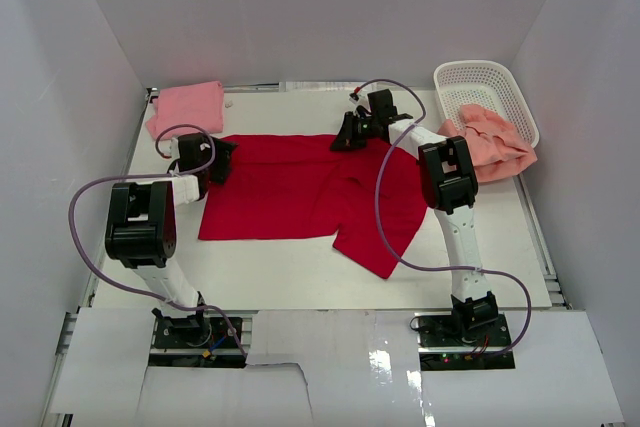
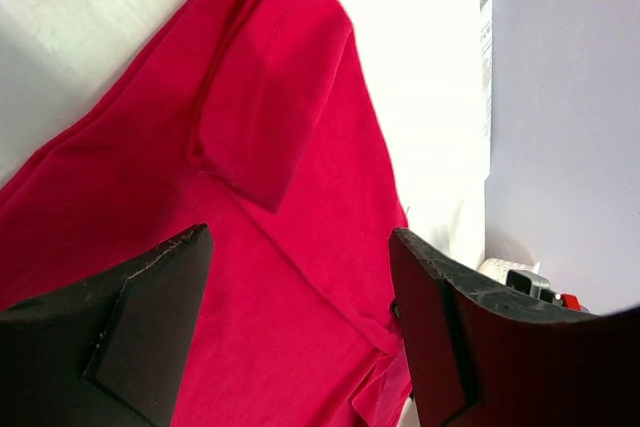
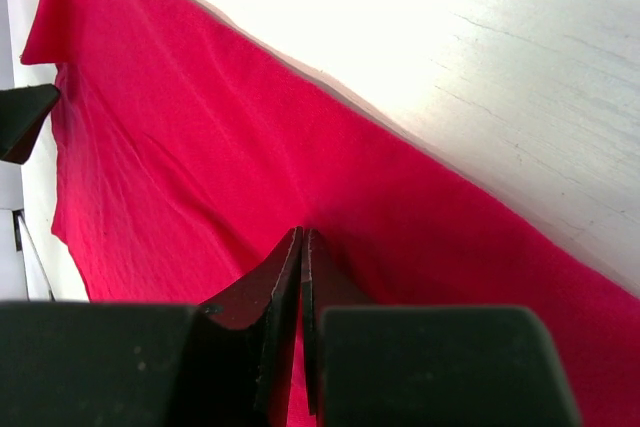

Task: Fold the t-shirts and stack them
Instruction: Fold the flattened tshirt in 1/3 of the way

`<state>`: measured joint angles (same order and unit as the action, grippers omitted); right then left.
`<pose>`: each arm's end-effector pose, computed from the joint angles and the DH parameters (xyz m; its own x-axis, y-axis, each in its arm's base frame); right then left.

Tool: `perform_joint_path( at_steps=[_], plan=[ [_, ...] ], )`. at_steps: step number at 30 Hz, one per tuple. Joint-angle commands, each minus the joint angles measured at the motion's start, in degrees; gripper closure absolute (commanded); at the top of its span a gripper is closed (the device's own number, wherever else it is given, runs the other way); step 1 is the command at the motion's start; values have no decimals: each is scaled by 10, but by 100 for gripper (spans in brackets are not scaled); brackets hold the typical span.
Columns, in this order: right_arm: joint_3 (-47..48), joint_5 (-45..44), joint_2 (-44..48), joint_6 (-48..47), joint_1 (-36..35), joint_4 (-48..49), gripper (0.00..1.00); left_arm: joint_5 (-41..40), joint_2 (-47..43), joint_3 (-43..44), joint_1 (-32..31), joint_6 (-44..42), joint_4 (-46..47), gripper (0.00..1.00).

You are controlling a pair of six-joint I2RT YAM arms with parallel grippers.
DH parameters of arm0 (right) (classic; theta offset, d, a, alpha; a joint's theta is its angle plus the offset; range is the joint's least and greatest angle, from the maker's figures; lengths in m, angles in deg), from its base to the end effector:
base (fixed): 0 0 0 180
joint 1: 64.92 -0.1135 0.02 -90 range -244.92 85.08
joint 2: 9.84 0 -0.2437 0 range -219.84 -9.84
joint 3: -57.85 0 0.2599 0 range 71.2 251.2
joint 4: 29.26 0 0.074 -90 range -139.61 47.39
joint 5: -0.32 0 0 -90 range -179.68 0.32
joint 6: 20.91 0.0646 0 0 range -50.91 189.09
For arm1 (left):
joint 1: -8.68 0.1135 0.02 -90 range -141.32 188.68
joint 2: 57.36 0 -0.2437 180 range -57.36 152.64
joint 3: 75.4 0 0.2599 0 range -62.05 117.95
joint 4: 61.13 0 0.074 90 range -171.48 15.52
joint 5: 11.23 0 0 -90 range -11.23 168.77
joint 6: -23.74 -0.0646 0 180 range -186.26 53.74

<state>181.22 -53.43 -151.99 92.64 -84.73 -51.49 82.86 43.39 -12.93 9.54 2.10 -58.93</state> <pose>0.5079 0.2236 0.0966 -0.8429 0.0389 -0.5367 -0.3887 0.6458 0.6572 0.3814 0.0011 0.1104 -0.2568 -0.9311 -0.2590 -0.5316 0.3599 -0.7667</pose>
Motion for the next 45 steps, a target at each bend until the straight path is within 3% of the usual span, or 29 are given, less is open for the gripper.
perform_joint_path(
  at_steps=[1,28,45],
  plan=[
    [11,-1,12,-15,8,-10,91,-12,8,25,1,-13,7,18],
    [14,0,5,-16,14,-10,91,-32,98,99,1,-45,15,18],
    [10,0,-1,-17,13,-15,91,-68,80,120,1,-95,21,19]
  ],
)
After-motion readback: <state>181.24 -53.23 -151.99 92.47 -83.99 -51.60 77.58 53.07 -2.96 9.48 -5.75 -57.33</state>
